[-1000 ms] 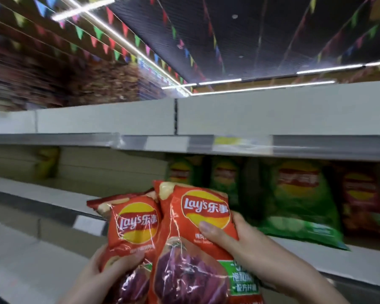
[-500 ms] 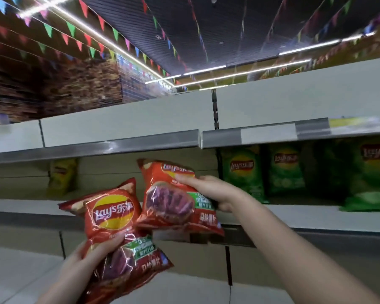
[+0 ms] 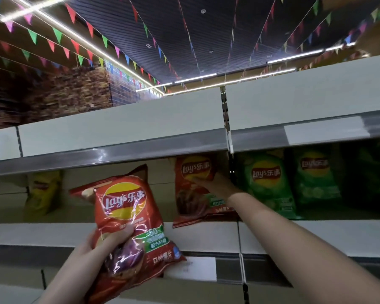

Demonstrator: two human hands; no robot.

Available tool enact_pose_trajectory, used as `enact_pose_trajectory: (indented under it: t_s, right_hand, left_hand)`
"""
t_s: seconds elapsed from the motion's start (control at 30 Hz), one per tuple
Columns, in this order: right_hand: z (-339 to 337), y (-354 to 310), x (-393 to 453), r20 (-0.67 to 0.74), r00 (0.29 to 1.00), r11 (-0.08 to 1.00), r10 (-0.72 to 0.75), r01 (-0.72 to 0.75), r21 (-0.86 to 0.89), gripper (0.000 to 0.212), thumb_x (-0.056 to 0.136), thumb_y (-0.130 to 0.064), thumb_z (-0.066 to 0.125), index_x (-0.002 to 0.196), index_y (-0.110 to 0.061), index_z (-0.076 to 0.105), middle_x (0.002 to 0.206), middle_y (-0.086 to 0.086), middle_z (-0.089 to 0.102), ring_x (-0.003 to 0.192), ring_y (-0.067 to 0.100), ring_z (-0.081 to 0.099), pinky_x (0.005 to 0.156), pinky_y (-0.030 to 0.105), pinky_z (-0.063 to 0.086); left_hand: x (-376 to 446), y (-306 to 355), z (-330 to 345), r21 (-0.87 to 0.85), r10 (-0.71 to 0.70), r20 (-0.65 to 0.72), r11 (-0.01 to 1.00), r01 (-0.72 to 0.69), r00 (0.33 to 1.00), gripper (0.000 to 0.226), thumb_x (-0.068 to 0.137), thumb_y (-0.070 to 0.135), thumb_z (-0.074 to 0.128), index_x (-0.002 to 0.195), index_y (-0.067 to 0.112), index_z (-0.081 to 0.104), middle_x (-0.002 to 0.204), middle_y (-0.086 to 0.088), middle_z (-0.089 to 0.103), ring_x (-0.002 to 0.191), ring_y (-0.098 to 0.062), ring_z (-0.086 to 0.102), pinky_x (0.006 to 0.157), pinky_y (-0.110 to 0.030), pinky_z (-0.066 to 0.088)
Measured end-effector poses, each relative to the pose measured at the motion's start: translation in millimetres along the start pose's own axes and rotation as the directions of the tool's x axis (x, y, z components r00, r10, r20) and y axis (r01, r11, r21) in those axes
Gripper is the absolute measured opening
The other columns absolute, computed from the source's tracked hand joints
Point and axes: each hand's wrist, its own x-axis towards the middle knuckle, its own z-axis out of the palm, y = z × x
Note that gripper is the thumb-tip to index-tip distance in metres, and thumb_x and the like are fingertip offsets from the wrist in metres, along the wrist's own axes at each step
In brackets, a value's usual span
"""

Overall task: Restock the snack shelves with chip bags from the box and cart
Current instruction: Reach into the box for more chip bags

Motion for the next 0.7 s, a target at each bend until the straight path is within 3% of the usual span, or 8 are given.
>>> enact_pose_trajectory:
  t_s: [0.03, 0.1, 0.17, 0.23, 0.3, 0.53, 0.63, 0.7]
  right_hand:
    - [-1.2, -0.2, 3.6, -0.044, 0.999, 1.0, -0.029, 0.029, -0.009, 0.079, 0.081, -0.052, 0.071, 0.144, -0.015, 0.039, 0.14, 0.004, 0.051, 0.128, 0.026, 0.048, 0.111, 0.041, 0.037]
    - [-2.7, 4.7, 8.7, -0.095, 0.994, 0.999, -0.05, 0.048, -0.022, 0.083, 0.083, -0.05, 0.069, 0.147, -0.011, 0.033, 0.14, 0.007, 0.051, 0.129, 0.028, 0.049, 0.111, 0.041, 0.037]
    - [-4.4, 12.4, 10.9, -0.087, 0.996, 0.992, -0.031, 0.021, -0.122, 0.084, 0.089, -0.05, 0.062, 0.151, -0.009, 0.023, 0.143, 0.007, 0.046, 0.132, 0.029, 0.046, 0.111, 0.036, 0.034]
    - [-7.2, 17.9, 11.9, -0.056, 0.998, 0.971, 0.006, -0.019, -0.239, 0.086, 0.091, -0.055, 0.055, 0.153, -0.009, 0.017, 0.145, 0.008, 0.044, 0.131, 0.028, 0.046, 0.108, 0.035, 0.033]
    - [-8.0, 16.1, 9.3, -0.064, 0.998, 0.951, 0.015, -0.034, -0.308, 0.088, 0.089, -0.062, 0.053, 0.152, -0.011, 0.019, 0.145, 0.009, 0.045, 0.129, 0.028, 0.048, 0.107, 0.036, 0.035]
    - [-2.8, -3.9, -6.4, -0.095, 0.984, 0.88, 0.152, -0.178, -0.439, 0.079, 0.093, -0.063, 0.042, 0.15, -0.01, 0.032, 0.147, 0.011, 0.044, 0.13, 0.03, 0.047, 0.107, 0.036, 0.036]
    - [4.6, -14.9, -20.1, -0.231, 0.956, 0.802, 0.183, -0.281, -0.527, 0.086, 0.096, -0.054, 0.048, 0.153, -0.001, 0.014, 0.154, 0.02, 0.03, 0.138, 0.035, 0.037, 0.11, 0.039, 0.036]
    - [21.2, -22.4, -38.0, -0.329, 0.938, 0.758, 0.106, -0.29, -0.584, 0.085, 0.098, -0.047, 0.049, 0.153, 0.0, 0.005, 0.155, 0.024, 0.022, 0.14, 0.038, 0.03, 0.111, 0.042, 0.034]
  left_hand:
    - [15.6, 0.2, 0.6, 0.038, -0.04, 0.052, 0.999, 0.038, 0.998, 0.048, 0.093, -0.006, 0.05, 0.137, -0.016, 0.033, 0.141, -0.035, 0.04, 0.129, -0.044, 0.041, 0.101, -0.038, 0.028]
    - [35.5, -8.6, 0.4, 0.015, 0.0, 0.039, 1.0, -0.001, 0.999, 0.065, 0.08, -0.004, 0.07, 0.136, -0.012, 0.038, 0.14, -0.032, 0.043, 0.116, -0.041, 0.052, 0.096, -0.033, 0.034]
    - [46.7, -7.8, -4.4, 0.046, -0.072, 0.05, 0.997, 0.069, 0.996, 0.09, 0.043, 0.014, 0.095, 0.123, 0.001, 0.055, 0.113, -0.025, 0.067, 0.085, -0.035, 0.068, 0.072, -0.027, 0.049]
    - [50.1, -6.8, -1.6, -0.003, -0.125, 0.034, 0.992, 0.125, 0.992, 0.06, 0.051, 0.026, 0.082, 0.105, 0.013, 0.059, 0.08, -0.012, 0.075, 0.065, -0.028, 0.073, 0.051, -0.027, 0.054]
    - [53.1, -13.2, -7.6, -0.032, -0.114, 0.115, 0.992, 0.119, 0.987, 0.049, 0.061, 0.027, 0.075, 0.107, 0.017, 0.058, 0.084, -0.01, 0.076, 0.07, -0.029, 0.074, 0.058, -0.033, 0.056]
    - [70.2, -13.6, -34.1, -0.007, -0.138, 0.24, 0.99, 0.144, 0.961, 0.053, 0.064, 0.026, 0.075, 0.112, 0.013, 0.058, 0.092, -0.013, 0.075, 0.078, -0.032, 0.074, 0.064, -0.035, 0.057]
    - [79.6, -12.4, -53.9, 0.003, -0.15, 0.252, 0.988, 0.154, 0.956, 0.064, 0.056, 0.031, 0.091, 0.107, 0.007, 0.06, 0.088, -0.016, 0.075, 0.074, -0.031, 0.074, 0.063, -0.033, 0.055]
    - [95.9, -14.6, -63.5, -0.005, -0.16, 0.243, 0.986, 0.167, 0.957, 0.081, 0.041, 0.038, 0.094, 0.107, 0.004, 0.061, 0.089, -0.017, 0.075, 0.073, -0.032, 0.073, 0.062, -0.033, 0.056]
